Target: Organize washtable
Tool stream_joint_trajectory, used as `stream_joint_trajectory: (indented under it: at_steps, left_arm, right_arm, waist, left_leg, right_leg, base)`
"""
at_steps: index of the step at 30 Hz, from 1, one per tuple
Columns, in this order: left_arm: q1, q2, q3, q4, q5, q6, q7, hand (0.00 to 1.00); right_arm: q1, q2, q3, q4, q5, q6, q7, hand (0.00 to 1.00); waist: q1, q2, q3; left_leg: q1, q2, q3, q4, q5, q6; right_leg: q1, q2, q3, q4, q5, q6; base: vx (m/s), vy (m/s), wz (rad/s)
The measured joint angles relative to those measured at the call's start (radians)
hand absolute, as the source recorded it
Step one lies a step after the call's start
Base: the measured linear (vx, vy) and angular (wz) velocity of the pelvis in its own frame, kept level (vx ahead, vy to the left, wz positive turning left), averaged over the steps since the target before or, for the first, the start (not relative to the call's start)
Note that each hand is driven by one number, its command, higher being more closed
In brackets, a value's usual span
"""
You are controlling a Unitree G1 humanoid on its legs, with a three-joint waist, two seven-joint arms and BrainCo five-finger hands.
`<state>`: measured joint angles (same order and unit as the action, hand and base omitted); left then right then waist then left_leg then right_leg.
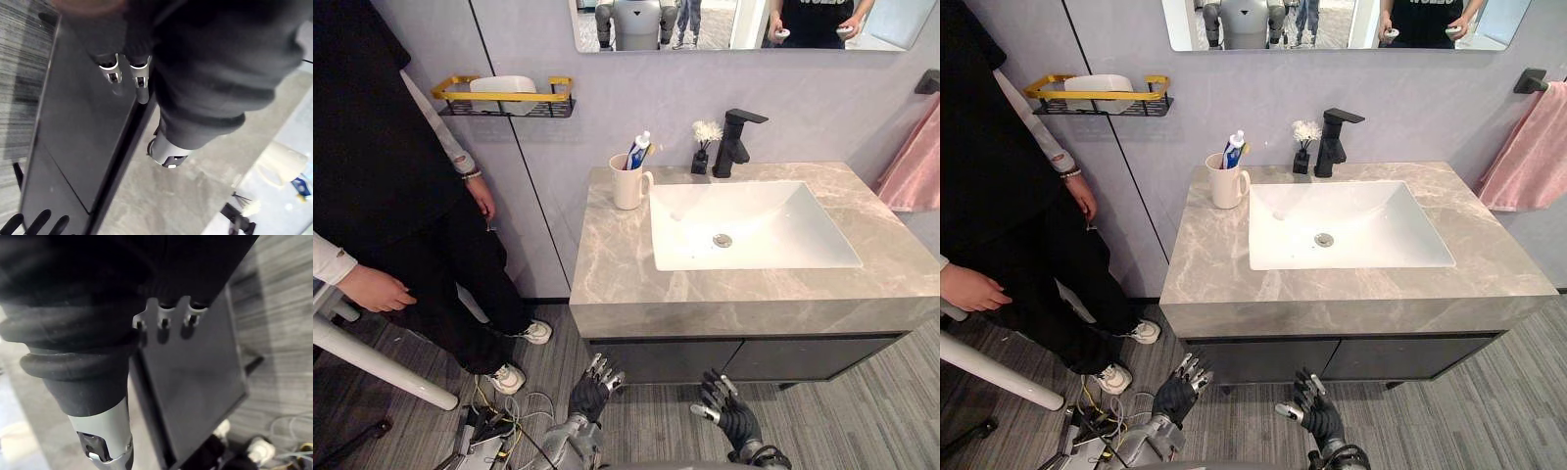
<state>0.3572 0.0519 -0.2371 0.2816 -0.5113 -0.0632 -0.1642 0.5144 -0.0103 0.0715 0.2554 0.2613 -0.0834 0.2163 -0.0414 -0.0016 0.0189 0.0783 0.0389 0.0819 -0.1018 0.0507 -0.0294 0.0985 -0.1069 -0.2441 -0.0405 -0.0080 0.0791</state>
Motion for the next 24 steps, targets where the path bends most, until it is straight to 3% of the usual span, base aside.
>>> stream_joint_trajectory:
  at_steps: [4, 16, 22, 24]
  left_arm:
    - [-0.026, 0.004, 0.0, 0.054, 0.105, 0.0, 0.022, 0.0]
    - [-0.068, 0.011, 0.005, 0.227, 0.172, -0.002, 0.061, 0.0]
    - [-0.163, 0.014, 0.062, 0.508, 0.258, -0.011, 0.086, 0.0]
    - [-0.191, 0.016, 0.09, 0.573, 0.355, -0.026, 0.11, 0.0]
  right_arm:
    - [-0.013, -0.005, -0.005, 0.041, -0.08, 0.005, -0.02, 0.0]
    - [-0.081, -0.008, -0.022, 0.232, -0.109, 0.006, -0.041, 0.0]
    - [-0.203, -0.021, -0.08, 0.463, -0.116, -0.005, -0.065, 0.0]
    - [-0.234, -0.024, -0.134, 0.559, -0.113, -0.007, -0.083, 0.0]
  waist:
    - [-0.002, -0.003, 0.004]
    - [0.001, -0.011, 0.002]
    - [0.004, -0.022, 0.004]
    - [0.006, -0.022, 0.006]
  left_leg:
    - [-0.001, 0.003, 0.003, 0.0, -0.004, -0.005]
    - [-0.001, 0.01, 0.006, 0.005, -0.004, -0.006]
    - [-0.002, 0.01, 0.011, 0.005, -0.004, -0.007]
    - [0.0, 0.01, 0.02, 0.001, -0.005, -0.007]
  right_leg:
    - [-0.002, 0.001, 0.004, -0.003, 0.0, 0.0]
    - [0.003, 0.007, 0.005, -0.016, 0.004, -0.005]
    - [0.002, 0.008, 0.005, -0.018, 0.004, -0.005]
    - [0.001, 0.009, 0.011, -0.018, 0.004, -0.005]
  base:
    - [0.0, -0.004, -0.03]
    - [0.0, -0.001, 0.0]
    - [0.0, 0.0, 0.0]
    - [-0.02, -0.001, -0.08]
